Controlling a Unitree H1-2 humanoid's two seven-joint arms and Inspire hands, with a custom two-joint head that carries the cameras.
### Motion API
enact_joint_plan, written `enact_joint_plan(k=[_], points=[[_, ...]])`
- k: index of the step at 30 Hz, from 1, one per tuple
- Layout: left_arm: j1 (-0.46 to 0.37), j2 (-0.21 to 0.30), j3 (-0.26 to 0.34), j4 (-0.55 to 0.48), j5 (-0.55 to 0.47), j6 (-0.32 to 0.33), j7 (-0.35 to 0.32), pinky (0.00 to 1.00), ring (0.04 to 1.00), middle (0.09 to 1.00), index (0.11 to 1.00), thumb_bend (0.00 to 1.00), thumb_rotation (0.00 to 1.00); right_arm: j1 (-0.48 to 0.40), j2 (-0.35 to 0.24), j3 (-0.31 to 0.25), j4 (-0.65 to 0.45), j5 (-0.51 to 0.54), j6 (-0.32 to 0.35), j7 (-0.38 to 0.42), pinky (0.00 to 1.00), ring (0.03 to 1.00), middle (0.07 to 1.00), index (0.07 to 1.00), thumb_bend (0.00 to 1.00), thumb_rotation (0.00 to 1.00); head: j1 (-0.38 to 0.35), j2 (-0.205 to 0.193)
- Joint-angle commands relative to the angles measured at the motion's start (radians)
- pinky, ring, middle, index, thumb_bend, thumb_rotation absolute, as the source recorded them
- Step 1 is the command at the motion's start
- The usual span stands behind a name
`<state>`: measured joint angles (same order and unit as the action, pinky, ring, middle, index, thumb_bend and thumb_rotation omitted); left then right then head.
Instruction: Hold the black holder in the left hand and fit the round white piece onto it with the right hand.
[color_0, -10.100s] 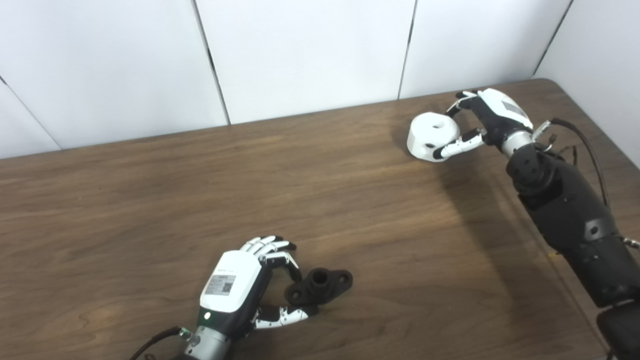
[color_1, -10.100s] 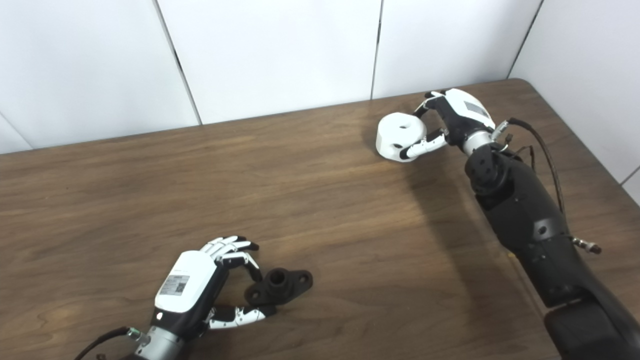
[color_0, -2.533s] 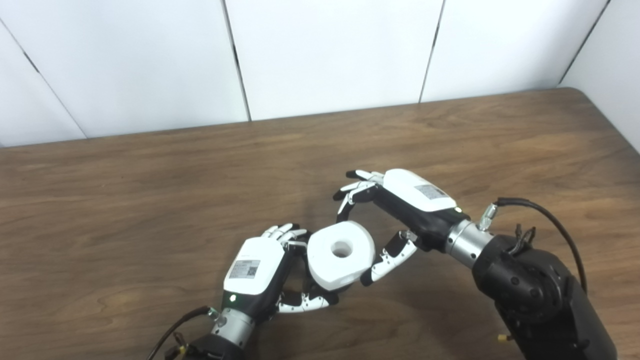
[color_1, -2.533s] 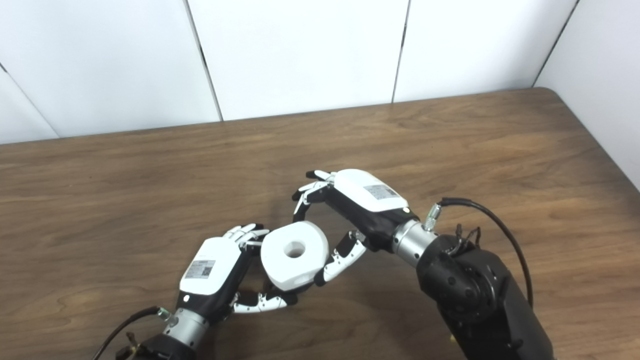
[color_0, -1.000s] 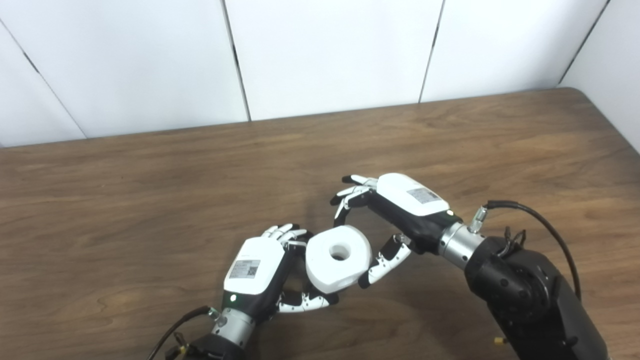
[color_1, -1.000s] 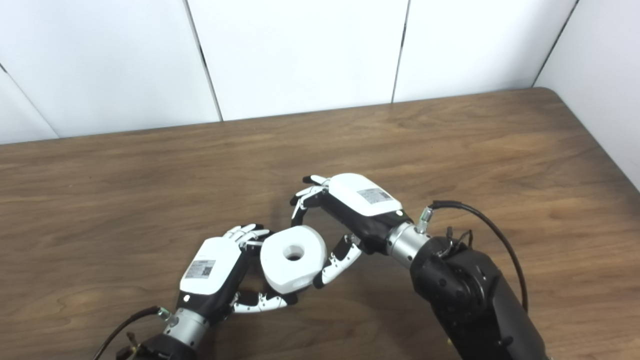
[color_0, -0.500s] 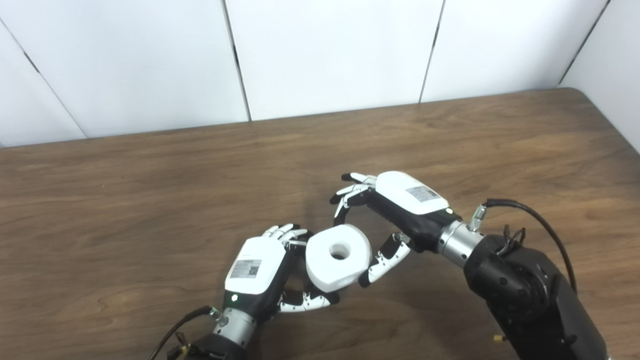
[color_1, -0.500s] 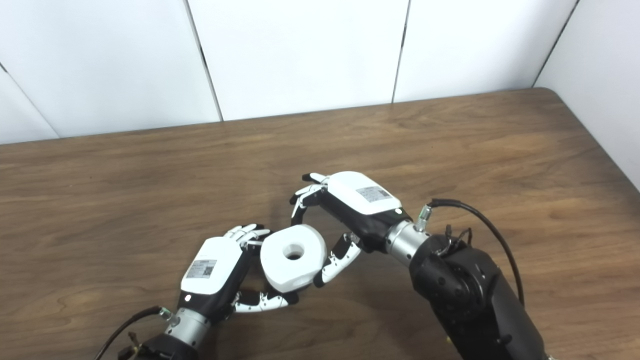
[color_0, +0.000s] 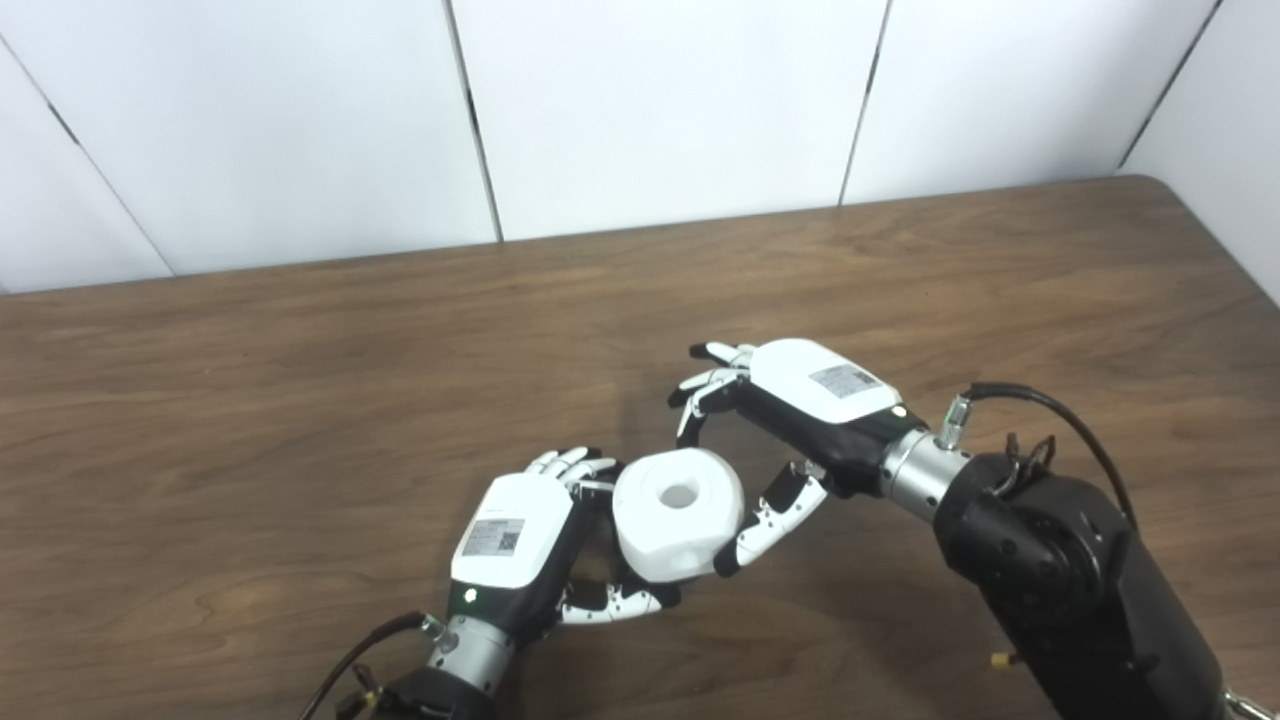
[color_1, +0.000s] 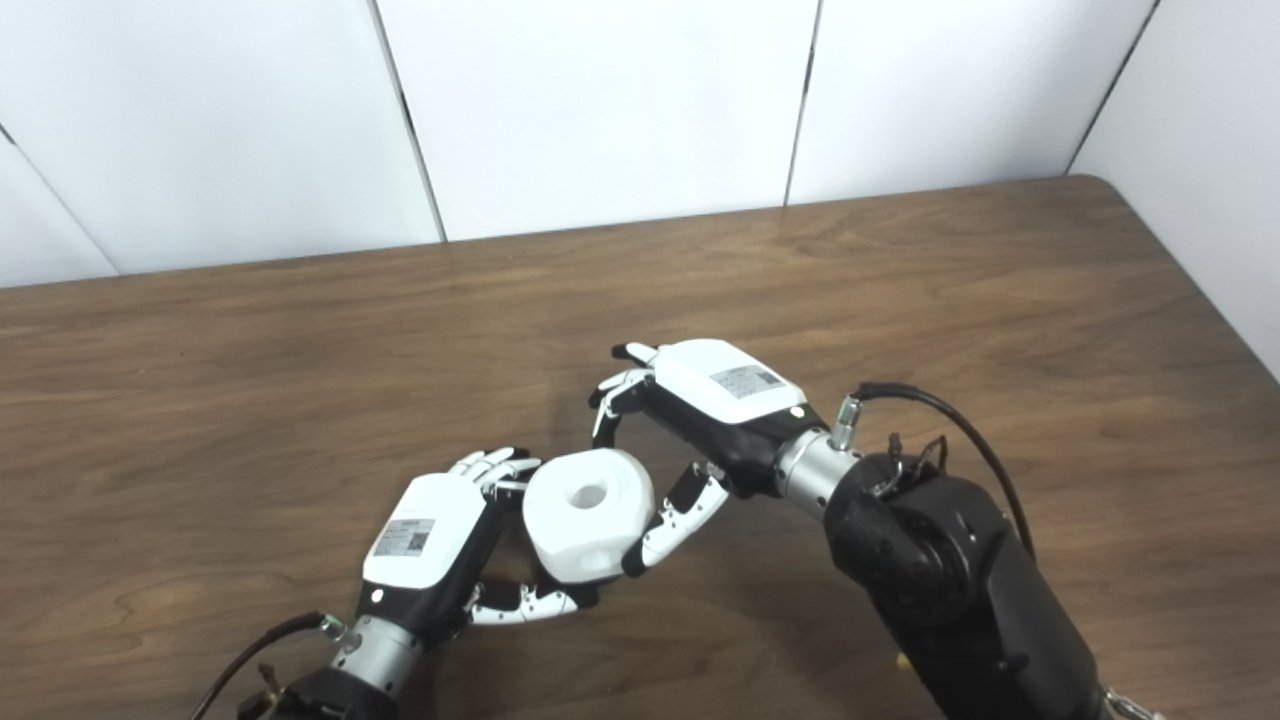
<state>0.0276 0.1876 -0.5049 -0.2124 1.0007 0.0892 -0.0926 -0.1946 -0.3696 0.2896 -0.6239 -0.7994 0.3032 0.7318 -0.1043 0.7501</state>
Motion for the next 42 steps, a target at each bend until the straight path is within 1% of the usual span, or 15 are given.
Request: enact_joint_plan(k=[1,5,9,17,23,29,35,38,42], points=[[0.035,0.016,-0.026,0.062,0.044,0.048,-0.089,0.88,0.879,0.802,0.491,0.52,0.05,-0.034,-0.016,-0.009,-0.037,-0.003,-0.02,0.0,0.96,0.978,0.833,0.653,0.99,0.41,-0.001,0.001],[0.033,0.016,-0.027,0.061,0.044,0.053,-0.095,0.88,0.881,0.803,0.491,0.52,0.05,-0.034,-0.022,-0.012,-0.04,-0.008,-0.02,0.016,0.97,0.989,0.846,0.697,1.0,0.45,-0.002,0.001],[0.032,0.02,-0.029,0.063,0.042,0.05,-0.093,0.88,0.88,0.805,0.491,0.52,0.05,-0.035,-0.024,-0.014,-0.042,-0.01,-0.018,0.022,0.97,0.993,0.851,0.705,1.0,0.47,-0.002,0.0],[0.028,0.018,-0.03,0.069,0.04,0.052,-0.094,0.88,0.879,0.805,0.491,0.52,0.05,-0.037,-0.024,-0.02,-0.04,-0.005,-0.008,0.032,0.98,0.996,0.858,0.707,1.0,0.48,-0.001,0.0],[0.022,0.019,-0.033,0.076,0.04,0.056,-0.094,0.88,0.88,0.806,0.491,0.52,0.05,-0.047,-0.02,-0.026,-0.045,-0.001,0.016,0.052,0.98,1.0,0.874,0.726,1.0,0.48,0.001,-0.004],[0.017,0.02,-0.035,0.082,0.04,0.06,-0.095,0.88,0.88,0.807,0.491,0.52,0.05,-0.065,-0.026,-0.029,-0.062,-0.011,0.041,0.092,0.99,1.0,0.919,0.796,1.0,0.53,0.002,-0.008],[0.015,0.019,-0.033,0.082,0.032,0.063,-0.098,0.89,0.883,0.807,0.491,0.52,0.05,-0.071,-0.045,-0.034,-0.074,-0.013,0.042,0.121,1.0,1.0,0.99,0.882,1.0,0.61,0.003,-0.009],[0.013,0.02,-0.034,0.086,0.033,0.061,-0.097,0.89,0.881,0.806,0.491,0.52,0.05,-0.071,-0.054,-0.037,-0.081,-0.011,0.04,0.139,1.0,1.0,0.999,0.912,1.0,0.65,0.003,-0.009],[0.01,0.024,-0.034,0.091,0.032,0.059,-0.096,0.88,0.882,0.807,0.491,0.52,0.05,-0.075,-0.059,-0.04,-0.092,-0.015,0.049,0.168,1.0,1.0,1.0,0.933,1.0,0.66,0.006,-0.011]])
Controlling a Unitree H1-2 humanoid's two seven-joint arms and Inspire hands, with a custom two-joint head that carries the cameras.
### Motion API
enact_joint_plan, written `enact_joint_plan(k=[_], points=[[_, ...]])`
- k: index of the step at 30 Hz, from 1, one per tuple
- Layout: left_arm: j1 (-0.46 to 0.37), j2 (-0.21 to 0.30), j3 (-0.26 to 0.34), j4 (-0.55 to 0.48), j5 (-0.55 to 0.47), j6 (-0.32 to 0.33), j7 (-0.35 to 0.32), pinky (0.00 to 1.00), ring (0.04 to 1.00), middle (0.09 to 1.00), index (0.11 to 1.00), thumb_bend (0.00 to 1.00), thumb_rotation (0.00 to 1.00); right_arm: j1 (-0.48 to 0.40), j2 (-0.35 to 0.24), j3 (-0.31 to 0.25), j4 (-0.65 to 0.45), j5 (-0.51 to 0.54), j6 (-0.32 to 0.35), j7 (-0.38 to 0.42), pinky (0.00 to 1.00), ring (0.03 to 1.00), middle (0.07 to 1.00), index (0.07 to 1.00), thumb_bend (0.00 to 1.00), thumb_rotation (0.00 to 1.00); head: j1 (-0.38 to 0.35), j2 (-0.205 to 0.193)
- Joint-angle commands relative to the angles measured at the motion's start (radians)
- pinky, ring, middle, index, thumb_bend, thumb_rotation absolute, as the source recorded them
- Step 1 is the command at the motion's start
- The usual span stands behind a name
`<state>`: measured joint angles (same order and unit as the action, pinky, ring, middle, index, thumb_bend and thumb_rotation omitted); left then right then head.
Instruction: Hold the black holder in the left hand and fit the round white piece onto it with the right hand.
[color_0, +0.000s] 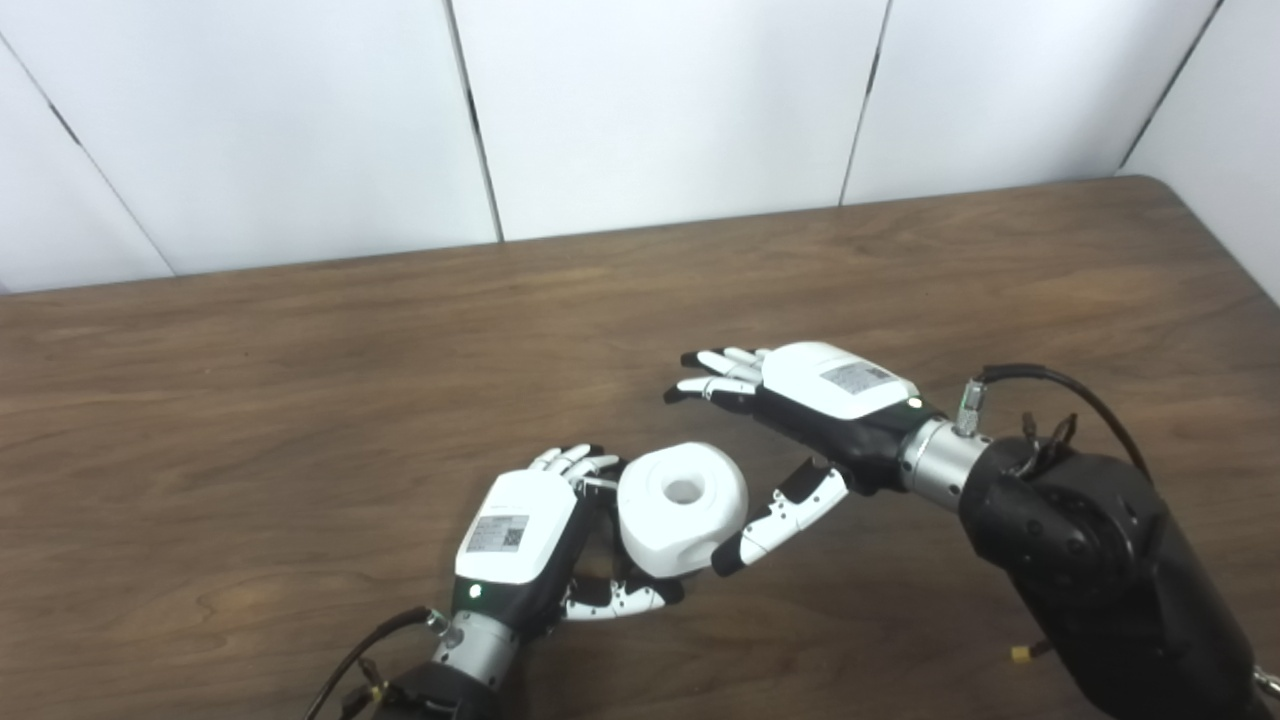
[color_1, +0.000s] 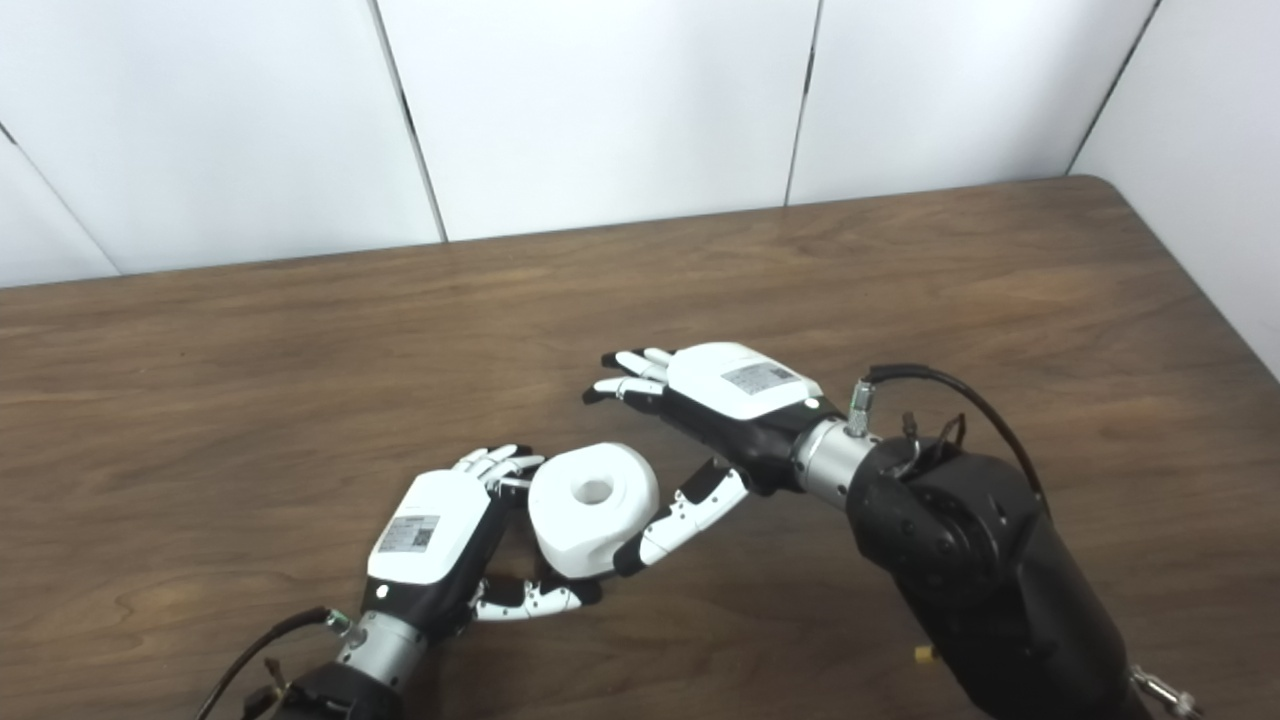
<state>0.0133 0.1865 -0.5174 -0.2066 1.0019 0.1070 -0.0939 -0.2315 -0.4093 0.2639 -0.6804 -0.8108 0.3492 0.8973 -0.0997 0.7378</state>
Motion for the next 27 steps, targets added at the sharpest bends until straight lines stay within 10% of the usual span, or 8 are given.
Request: enact_joint_plan(k=[1,27], points=[[0.025,0.025,-0.021,0.085,0.03,0.04,-0.093,0.88,0.882,0.806,0.491,0.52,0.05,-0.04,-0.021,-0.015,-0.04,-0.005,0.008,0.013,1.0,1.0,1.0,0.94,1.0,0.66,0.001,0.001],[0.013,0.047,0.022,0.069,-0.001,0.092,-0.129,0.89,0.874,0.811,0.497,0.52,0.07,-0.057,-0.082,-0.17,-0.162,0.065,0.117,0.175,1.0,1.0,1.0,1.0,1.0,0.69,0.031,-0.01]])
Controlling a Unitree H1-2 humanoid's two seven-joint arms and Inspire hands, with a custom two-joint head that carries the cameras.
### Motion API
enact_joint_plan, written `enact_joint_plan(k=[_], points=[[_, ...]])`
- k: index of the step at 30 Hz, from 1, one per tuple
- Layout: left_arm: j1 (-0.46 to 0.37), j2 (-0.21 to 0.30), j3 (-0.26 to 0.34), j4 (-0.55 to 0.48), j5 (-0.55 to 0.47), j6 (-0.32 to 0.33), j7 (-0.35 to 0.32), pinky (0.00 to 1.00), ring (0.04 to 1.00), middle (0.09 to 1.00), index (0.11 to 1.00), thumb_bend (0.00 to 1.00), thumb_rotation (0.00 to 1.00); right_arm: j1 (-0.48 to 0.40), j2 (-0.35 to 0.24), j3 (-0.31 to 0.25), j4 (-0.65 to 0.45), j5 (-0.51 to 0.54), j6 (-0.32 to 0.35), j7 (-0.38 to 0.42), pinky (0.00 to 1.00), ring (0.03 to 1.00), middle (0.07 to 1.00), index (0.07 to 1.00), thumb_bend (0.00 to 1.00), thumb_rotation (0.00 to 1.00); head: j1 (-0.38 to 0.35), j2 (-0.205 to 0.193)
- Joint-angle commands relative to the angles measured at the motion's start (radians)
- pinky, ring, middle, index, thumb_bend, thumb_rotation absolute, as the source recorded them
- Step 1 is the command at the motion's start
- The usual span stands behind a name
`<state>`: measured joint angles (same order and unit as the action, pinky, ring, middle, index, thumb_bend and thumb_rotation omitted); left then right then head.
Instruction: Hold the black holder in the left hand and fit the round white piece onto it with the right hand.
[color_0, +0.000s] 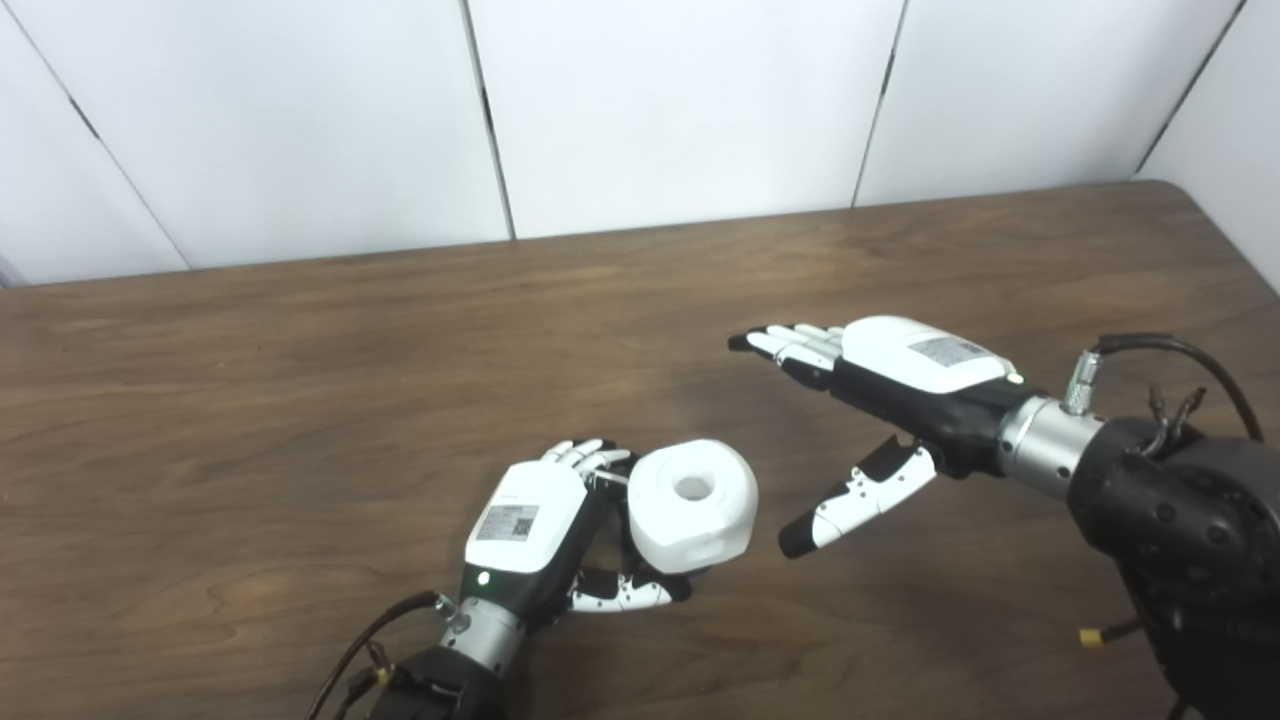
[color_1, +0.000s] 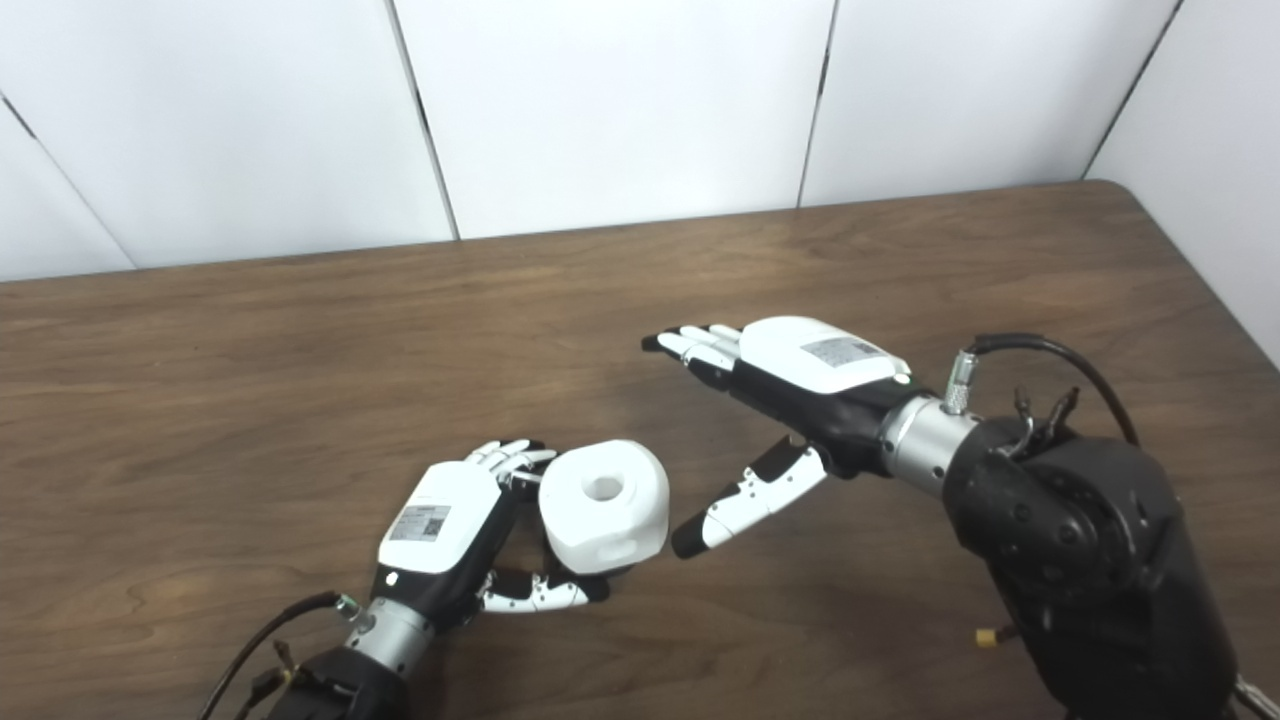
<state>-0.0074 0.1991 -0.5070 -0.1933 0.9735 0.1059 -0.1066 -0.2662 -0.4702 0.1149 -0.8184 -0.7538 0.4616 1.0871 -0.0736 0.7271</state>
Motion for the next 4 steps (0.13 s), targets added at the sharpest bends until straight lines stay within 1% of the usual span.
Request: enact_joint_plan(k=[1,2,3,4], points=[[0.034,0.035,0.016,0.048,0.032,0.102,-0.126,0.89,0.877,0.817,0.594,0.65,0.15,-0.021,-0.024,-0.021,-0.021,0.01,0.004,-0.017,1.0,1.0,1.0,1.0,1.0,0.69,0.008,0.001],[0.035,0.034,0.022,0.039,0.036,0.111,-0.137,0.89,0.88,0.823,0.665,0.75,0.21,-0.02,-0.025,-0.022,-0.017,0.01,0.004,-0.018,1.0,1.0,1.0,1.0,1.0,0.69,0.01,0.001],[0.039,0.034,0.031,0.026,0.03,0.116,-0.145,0.89,0.881,0.828,0.705,0.8,0.24,-0.019,-0.027,-0.021,-0.013,0.01,0.003,-0.02,1.0,1.0,1.0,1.0,1.0,0.69,0.015,0.001],[0.044,0.033,0.042,0.014,0.021,0.119,-0.149,0.89,0.879,0.83,0.724,0.83,0.25,-0.019,-0.03,-0.019,-0.009,0.012,0.001,-0.024,1.0,1.0,1.0,1.0,1.0,0.69,0.015,0.001]])
